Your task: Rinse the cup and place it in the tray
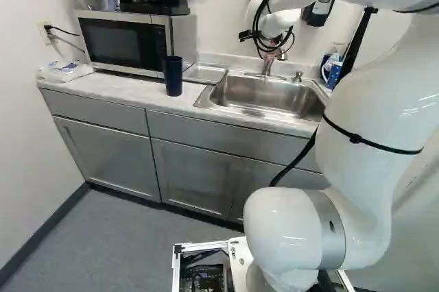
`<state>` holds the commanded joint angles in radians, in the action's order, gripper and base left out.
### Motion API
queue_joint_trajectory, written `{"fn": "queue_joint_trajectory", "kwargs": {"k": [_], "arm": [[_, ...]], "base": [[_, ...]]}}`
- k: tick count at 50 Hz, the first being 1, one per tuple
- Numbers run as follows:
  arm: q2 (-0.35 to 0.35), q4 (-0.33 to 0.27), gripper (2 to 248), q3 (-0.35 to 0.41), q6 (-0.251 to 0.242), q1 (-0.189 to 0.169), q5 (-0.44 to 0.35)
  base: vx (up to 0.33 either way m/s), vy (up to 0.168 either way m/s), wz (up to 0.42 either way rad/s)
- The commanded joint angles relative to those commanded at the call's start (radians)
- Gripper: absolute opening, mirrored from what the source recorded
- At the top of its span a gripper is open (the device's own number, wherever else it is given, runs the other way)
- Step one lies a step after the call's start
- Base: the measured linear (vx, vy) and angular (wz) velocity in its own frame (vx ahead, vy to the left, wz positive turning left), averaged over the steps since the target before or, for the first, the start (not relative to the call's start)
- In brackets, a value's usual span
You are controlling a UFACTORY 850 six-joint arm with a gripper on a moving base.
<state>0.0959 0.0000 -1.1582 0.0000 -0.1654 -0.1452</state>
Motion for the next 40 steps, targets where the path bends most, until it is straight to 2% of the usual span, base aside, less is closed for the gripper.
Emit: {"fn": "queue_joint_trajectory", "kwargs": {"k": [22, 40], "arm": [[0.088, 0.000, 247, -0.094, 0.000, -0.026, 0.000], [0.113, 0.000, 247, -0.121, 0.000, -0.031, 0.000]], "base": [[0.000, 0.000, 0.000], [0.000, 0.000, 0.000]]}}
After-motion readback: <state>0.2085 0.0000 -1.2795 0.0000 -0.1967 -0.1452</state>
